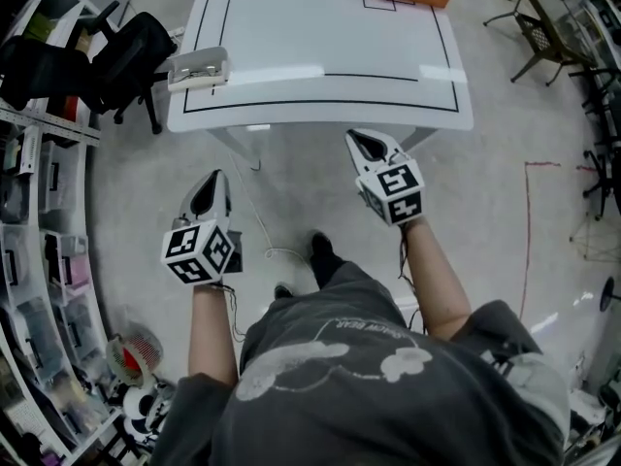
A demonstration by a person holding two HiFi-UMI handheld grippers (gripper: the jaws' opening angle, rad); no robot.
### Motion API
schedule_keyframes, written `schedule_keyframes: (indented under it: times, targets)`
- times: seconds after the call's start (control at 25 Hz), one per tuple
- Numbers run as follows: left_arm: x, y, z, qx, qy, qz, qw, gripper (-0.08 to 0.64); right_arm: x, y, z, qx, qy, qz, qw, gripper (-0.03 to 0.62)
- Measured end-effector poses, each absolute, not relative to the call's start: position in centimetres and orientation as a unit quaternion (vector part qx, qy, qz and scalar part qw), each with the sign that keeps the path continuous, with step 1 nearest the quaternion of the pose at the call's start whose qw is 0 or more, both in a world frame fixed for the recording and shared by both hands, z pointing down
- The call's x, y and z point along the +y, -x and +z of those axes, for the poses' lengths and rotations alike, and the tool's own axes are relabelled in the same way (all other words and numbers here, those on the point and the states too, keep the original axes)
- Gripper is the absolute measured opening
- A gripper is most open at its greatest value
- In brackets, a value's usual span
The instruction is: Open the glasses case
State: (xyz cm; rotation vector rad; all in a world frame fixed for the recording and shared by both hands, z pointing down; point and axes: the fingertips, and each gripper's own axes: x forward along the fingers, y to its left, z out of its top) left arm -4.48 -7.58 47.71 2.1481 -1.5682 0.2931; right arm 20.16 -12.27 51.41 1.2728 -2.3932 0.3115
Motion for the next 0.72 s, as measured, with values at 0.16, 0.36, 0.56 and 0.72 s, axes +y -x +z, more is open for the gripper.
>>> schedule_keyframes:
  times: [0.16, 0.36, 0.56, 0.72]
  targets:
    - [-6.0, 5.0, 47.5, -0.558, -0.791, 0.098, 0.231, 0.003, -9.8, -19.2, 51.6, -0.851, -0.467, 0.110, 0.215, 0.000]
    - [-3.1, 6.1, 46.8, -0.543, -0.804, 0.090, 0.225, 0.003, -5.8, -16.9, 50.4, -0.845, -0.479, 0.105, 0.214, 0.000]
    - [1.3, 7.7, 46.8, -0.526, -0.814, 0.087, 0.229, 0.003, -1.1, -15.2, 49.1, -0.840, -0.489, 0.096, 0.213, 0.000]
    - [4.6, 8.9, 46.7, -0.514, -0.822, 0.083, 0.230, 0.003, 2.5, -14.3, 47.9, -0.835, -0.501, 0.083, 0.213, 0.000]
